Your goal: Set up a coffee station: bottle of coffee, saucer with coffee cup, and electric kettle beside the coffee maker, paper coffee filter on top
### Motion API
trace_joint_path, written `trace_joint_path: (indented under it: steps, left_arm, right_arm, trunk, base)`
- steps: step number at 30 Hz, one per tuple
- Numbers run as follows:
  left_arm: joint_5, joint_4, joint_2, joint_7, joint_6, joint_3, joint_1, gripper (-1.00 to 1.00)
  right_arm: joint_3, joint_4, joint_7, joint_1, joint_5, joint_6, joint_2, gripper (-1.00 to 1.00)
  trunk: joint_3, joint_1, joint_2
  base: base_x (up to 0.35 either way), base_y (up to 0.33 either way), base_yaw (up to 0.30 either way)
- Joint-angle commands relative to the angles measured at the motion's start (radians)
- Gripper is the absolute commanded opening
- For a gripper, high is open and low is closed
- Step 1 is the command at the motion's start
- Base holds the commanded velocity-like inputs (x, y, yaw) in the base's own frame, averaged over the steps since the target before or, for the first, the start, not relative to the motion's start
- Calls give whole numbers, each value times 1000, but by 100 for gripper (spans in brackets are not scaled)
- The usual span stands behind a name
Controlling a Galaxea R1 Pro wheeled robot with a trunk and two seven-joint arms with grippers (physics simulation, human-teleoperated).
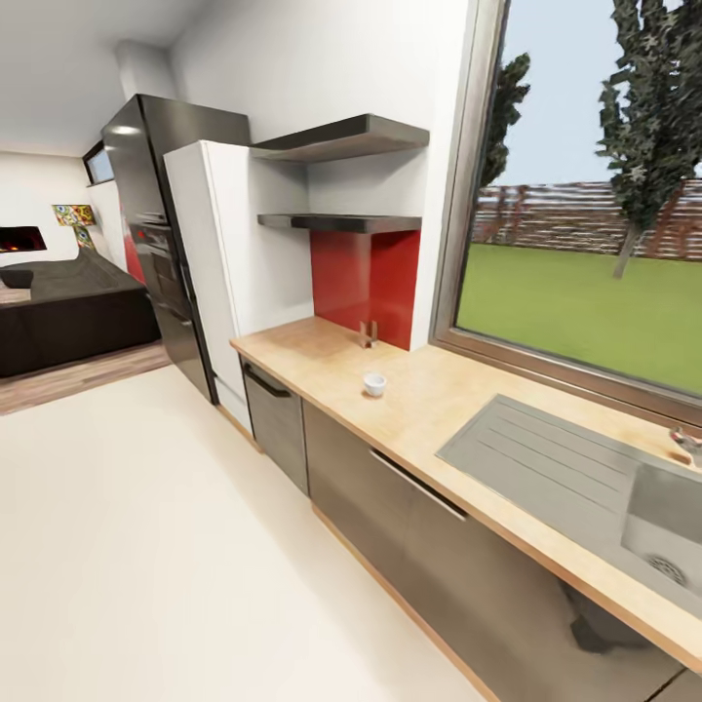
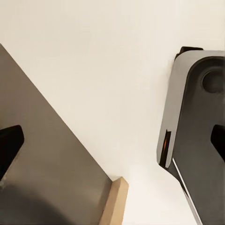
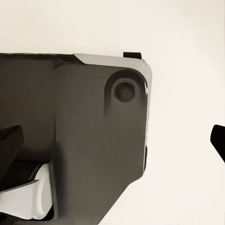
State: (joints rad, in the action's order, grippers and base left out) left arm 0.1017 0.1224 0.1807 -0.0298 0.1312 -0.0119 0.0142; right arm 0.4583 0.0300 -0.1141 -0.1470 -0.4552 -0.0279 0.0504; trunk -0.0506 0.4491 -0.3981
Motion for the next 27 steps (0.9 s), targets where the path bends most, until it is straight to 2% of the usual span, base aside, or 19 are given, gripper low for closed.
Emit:
trace_joint_path:
  steps: [1,8,27]
  left_arm:
    - [9,2,0,1,1,0,1,100]
    - [9,3,0,1,1,4,0,100]
    - [13,3,-1,0,0,0,0,100]
  right_arm:
    - [9,-1,-4,-1,-10,-3,0,100]
    - [63,1,-3,-1,-12,-4,-6,100]
    - [65,2,-4,-1,-14,-6,-6,100]
  trunk:
    - [-2,1,-2]
    - [-2,1,-2]
    - [-2,1,-2]
  base:
    - [183,293,0]
    - [183,293,0]
    - [183,293,0]
